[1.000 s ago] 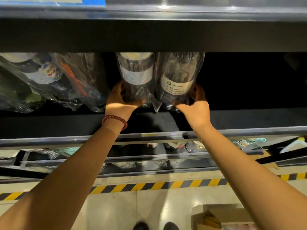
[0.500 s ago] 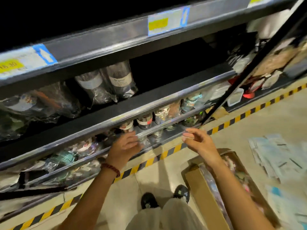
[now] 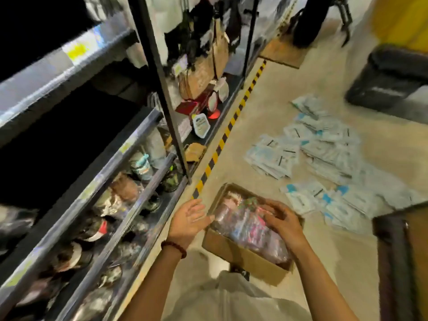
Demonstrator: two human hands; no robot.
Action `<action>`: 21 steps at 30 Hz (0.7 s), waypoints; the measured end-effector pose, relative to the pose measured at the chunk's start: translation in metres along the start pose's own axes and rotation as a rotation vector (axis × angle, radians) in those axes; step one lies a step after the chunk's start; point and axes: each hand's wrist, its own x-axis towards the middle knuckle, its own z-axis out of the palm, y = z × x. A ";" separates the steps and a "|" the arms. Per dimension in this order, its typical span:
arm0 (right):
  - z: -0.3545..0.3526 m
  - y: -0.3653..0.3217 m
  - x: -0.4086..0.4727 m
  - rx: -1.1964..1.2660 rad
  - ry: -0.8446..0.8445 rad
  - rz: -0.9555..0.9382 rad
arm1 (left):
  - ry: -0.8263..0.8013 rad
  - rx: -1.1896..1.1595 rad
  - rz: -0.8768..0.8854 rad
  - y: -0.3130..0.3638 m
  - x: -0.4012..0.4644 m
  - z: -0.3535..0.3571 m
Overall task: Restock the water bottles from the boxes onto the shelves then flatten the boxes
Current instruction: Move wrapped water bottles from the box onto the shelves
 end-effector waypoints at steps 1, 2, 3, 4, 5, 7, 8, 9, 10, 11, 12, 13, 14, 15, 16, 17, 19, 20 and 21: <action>-0.014 0.002 0.004 0.026 0.037 0.014 | -0.027 0.040 0.036 0.004 0.005 0.012; -0.027 0.006 0.008 0.050 0.074 0.031 | -0.062 0.094 0.029 0.006 0.012 0.024; -0.039 0.009 0.011 0.064 0.103 0.045 | -0.069 0.089 0.033 0.007 0.020 0.037; -0.049 0.012 0.014 0.064 0.131 0.059 | -0.080 0.104 0.047 0.006 0.028 0.049; -0.059 0.015 0.016 0.062 0.153 0.068 | -0.070 0.111 0.034 0.004 0.038 0.059; -0.076 0.021 0.018 0.068 0.179 0.088 | -0.108 0.161 0.022 0.001 0.050 0.079; -0.082 0.023 0.018 0.072 0.180 0.095 | -0.115 0.171 0.016 -0.001 0.055 0.086; -0.091 0.029 0.018 0.081 0.191 0.109 | -0.121 0.179 -0.028 -0.003 0.060 0.097; -0.099 0.033 0.020 0.096 0.206 0.121 | -0.126 0.201 -0.034 -0.006 0.065 0.106; -0.105 0.038 0.020 0.110 0.225 0.137 | -0.118 0.243 -0.033 -0.008 0.067 0.113; -0.110 0.044 0.021 0.121 0.245 0.155 | -0.134 0.284 -0.023 -0.009 0.068 0.121; -0.115 0.052 0.022 0.126 0.266 0.181 | -0.141 0.316 -0.046 -0.013 0.072 0.127; -0.118 0.058 0.023 0.133 0.289 0.215 | -0.157 0.343 -0.045 -0.016 0.076 0.134; -0.120 0.065 0.025 0.141 0.307 0.249 | -0.172 0.363 -0.046 -0.020 0.080 0.140; -0.121 0.072 0.026 0.154 0.318 0.275 | -0.193 0.385 -0.059 -0.024 0.084 0.145; -0.120 0.078 0.028 0.170 0.330 0.298 | -0.199 0.398 -0.094 -0.028 0.089 0.150; -0.118 0.091 0.034 0.180 0.344 0.331 | -0.218 0.426 -0.129 -0.037 0.102 0.158; -0.116 0.098 0.039 0.172 0.342 0.347 | -0.220 0.426 -0.160 -0.042 0.110 0.162; -0.115 0.107 0.045 0.171 0.340 0.364 | -0.229 0.427 -0.189 -0.051 0.121 0.164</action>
